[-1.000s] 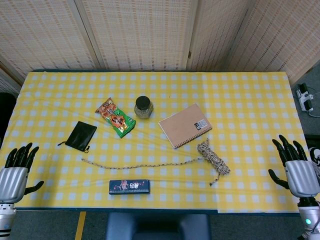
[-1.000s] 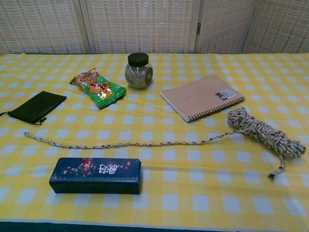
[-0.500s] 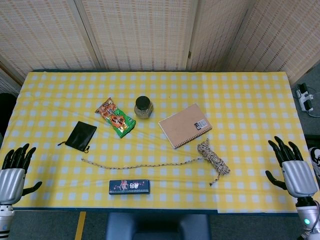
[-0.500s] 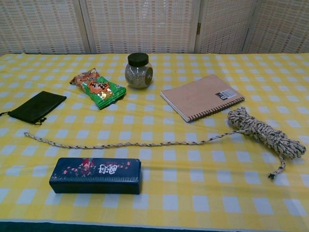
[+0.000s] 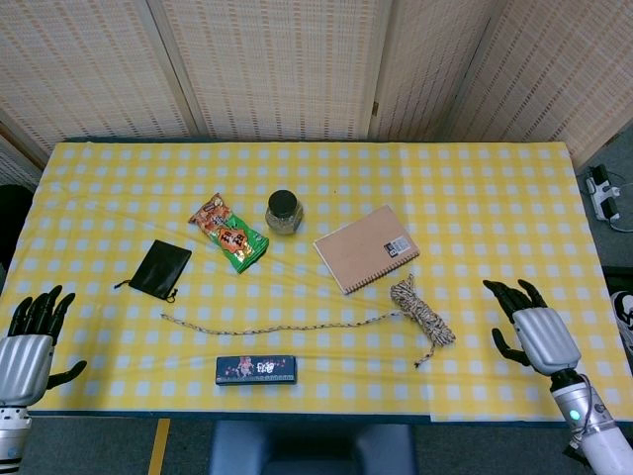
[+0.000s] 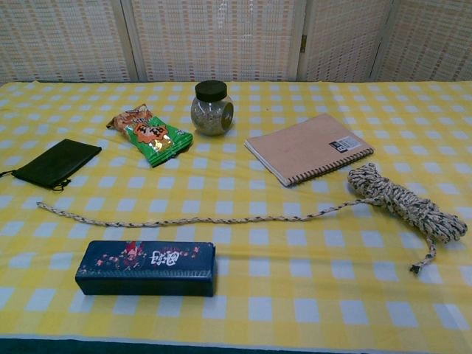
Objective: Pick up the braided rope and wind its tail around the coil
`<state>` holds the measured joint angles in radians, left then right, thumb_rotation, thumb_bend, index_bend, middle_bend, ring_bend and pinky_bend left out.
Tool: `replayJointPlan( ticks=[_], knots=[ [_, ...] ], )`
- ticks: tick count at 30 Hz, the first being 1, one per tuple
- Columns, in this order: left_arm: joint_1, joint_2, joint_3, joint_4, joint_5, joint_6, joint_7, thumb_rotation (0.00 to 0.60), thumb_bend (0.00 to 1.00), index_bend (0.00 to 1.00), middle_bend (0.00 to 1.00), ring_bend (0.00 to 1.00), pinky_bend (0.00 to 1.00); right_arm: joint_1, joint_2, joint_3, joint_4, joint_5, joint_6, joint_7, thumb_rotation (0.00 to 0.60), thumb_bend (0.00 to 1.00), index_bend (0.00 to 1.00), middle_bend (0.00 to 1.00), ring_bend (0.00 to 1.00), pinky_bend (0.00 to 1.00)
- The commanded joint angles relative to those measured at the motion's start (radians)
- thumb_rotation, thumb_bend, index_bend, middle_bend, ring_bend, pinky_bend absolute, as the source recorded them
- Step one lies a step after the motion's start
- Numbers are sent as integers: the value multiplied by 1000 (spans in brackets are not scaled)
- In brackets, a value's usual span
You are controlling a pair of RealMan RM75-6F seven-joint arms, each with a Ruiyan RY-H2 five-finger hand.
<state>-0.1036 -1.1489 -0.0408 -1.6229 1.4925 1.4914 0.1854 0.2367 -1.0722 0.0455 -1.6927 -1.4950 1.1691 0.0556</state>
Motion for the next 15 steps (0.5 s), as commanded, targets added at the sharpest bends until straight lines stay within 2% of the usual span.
replayJointPlan(
  ticks=[1, 6, 15],
  knots=[
    [-1, 0, 1, -3, 3, -1, 3, 600, 148, 38, 0, 0, 0, 66, -32, 11, 14, 37, -98, 48, 600, 728, 0, 212, 187, 53],
    [-5, 1, 2, -10, 9, -5, 11, 600, 148, 38, 0, 0, 0, 149, -80, 24, 51, 74, -233, 104, 600, 788, 0, 219, 180, 53],
    [-8, 3, 4, -17, 6, -14, 20, 600, 148, 39, 0, 0, 0, 247, -170, 44, 149, 121, -365, 157, 600, 793, 0, 228, 182, 53]
  ],
)
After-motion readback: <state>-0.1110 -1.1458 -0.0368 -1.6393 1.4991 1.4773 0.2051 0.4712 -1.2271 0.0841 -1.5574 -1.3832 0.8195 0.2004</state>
